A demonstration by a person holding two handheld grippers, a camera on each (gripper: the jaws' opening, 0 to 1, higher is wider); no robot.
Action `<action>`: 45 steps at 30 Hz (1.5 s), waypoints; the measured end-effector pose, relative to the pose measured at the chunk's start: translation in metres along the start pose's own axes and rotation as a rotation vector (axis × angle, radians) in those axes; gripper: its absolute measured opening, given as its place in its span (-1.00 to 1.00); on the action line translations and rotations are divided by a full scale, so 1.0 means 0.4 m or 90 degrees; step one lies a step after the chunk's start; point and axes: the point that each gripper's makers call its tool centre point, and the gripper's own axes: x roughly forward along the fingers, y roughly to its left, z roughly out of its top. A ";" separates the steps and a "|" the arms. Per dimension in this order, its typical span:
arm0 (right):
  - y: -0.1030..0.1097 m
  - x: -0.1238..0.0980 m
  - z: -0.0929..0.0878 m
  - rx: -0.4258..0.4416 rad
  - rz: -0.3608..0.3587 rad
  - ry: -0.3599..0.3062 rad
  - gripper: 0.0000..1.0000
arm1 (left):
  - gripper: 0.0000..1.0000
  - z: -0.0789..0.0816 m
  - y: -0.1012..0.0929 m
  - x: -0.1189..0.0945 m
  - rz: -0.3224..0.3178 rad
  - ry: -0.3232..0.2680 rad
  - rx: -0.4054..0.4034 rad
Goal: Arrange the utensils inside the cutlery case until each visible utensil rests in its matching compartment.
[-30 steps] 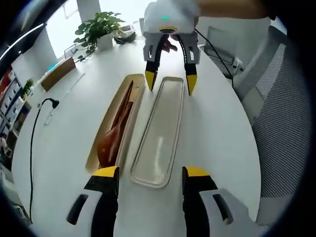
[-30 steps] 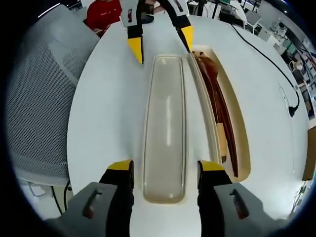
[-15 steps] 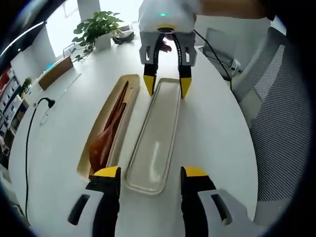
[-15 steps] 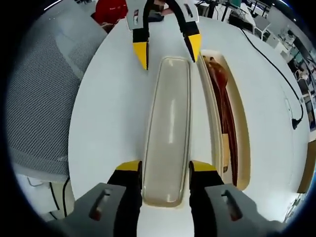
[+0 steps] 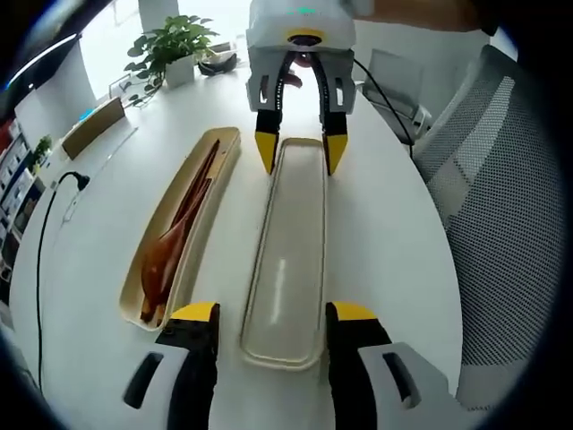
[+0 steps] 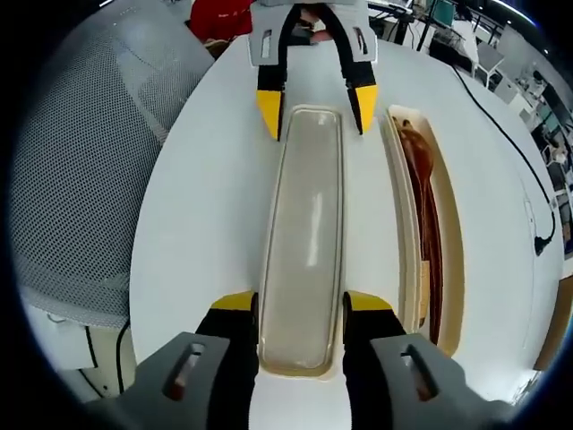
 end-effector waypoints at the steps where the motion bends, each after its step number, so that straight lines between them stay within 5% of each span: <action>1: 0.000 0.001 0.001 -0.005 0.003 0.003 -0.31 | -0.01 0.002 -0.010 0.001 -0.009 -0.001 0.002; 6: -0.001 0.001 0.005 -0.027 0.014 0.018 -0.31 | -0.07 0.002 -0.030 0.002 -0.022 0.006 0.010; 17: -0.003 0.002 0.008 0.021 0.000 0.014 -0.32 | -0.23 -0.002 -0.038 0.001 -0.024 0.005 -0.019; 29: -0.009 0.012 0.009 0.004 0.006 0.167 -0.29 | -0.24 -0.003 -0.037 0.002 -0.033 0.034 -0.005; 41: -0.008 0.007 0.003 0.011 0.002 0.156 -0.32 | -0.10 -0.024 -0.030 -0.017 0.019 -0.008 -0.043; 45: -0.009 0.009 0.004 0.010 0.004 0.161 -0.32 | -0.02 -0.039 -0.035 -0.034 0.038 -0.006 -0.020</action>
